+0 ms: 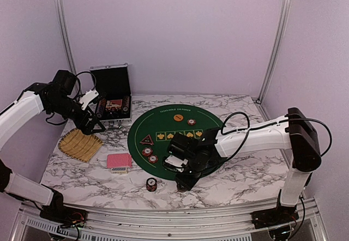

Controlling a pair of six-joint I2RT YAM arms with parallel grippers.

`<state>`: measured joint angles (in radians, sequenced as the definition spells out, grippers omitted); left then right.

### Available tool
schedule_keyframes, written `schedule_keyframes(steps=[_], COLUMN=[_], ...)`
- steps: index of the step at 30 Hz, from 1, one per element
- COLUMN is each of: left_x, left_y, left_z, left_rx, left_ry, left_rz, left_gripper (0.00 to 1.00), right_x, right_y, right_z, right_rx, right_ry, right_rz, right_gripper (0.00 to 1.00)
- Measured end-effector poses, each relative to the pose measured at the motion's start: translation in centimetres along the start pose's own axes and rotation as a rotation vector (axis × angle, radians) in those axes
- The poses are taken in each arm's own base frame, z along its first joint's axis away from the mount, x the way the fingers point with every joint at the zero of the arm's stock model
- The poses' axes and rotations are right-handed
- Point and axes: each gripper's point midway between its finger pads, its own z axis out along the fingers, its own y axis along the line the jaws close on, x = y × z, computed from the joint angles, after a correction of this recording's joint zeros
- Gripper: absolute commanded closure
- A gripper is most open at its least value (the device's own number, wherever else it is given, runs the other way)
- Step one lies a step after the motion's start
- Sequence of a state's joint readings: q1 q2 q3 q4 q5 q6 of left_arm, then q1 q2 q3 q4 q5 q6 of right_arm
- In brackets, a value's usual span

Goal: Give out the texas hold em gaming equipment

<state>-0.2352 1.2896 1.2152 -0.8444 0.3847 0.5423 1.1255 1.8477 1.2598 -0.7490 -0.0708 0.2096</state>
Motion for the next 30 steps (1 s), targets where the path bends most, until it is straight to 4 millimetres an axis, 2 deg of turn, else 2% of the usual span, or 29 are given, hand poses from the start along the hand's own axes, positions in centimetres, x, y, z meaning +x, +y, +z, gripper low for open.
schedule_keyframes(steps=[6, 14, 17, 19, 22, 27, 30], left_x=[0.0, -0.2, -0.4, -0.5, -0.5, -0.5, -0.5], left_y=[0.0, 0.0, 0.1, 0.1, 0.1, 0.1, 0.1], left_z=[0.0, -0.2, -0.3, -0.4, -0.4, -0.3, -0.3], left_rx=[0.0, -0.003, -0.006, -0.007, -0.006, -0.006, -0.006], left_ry=[0.0, -0.005, -0.011, -0.012, -0.011, -0.011, -0.01], left_rz=[0.0, 0.002, 0.005, 0.005, 0.005, 0.005, 0.005], left_gripper=[0.01, 0.01, 0.01, 0.01, 0.01, 0.01, 0.01], right_x=[0.1, -1.1, -1.7, -2.0, -2.1, 0.3, 1.7], right_y=[-0.4, -0.7, -1.7, -3.4, -7.1, -12.9, -14.9], right_z=[-0.4, -2.5, -3.5, -3.9, -4.5, -4.3, -3.7], right_rx=[0.023, 0.039, 0.05, 0.068, 0.11, 0.185, 0.208], right_ry=[0.013, -0.039, -0.066, -0.08, -0.099, -0.078, -0.055], right_rz=[0.001, 0.007, 0.032, 0.073, 0.162, 0.31, 0.365], right_gripper=[0.9, 0.91, 0.91, 0.91, 0.91, 0.91, 0.91])
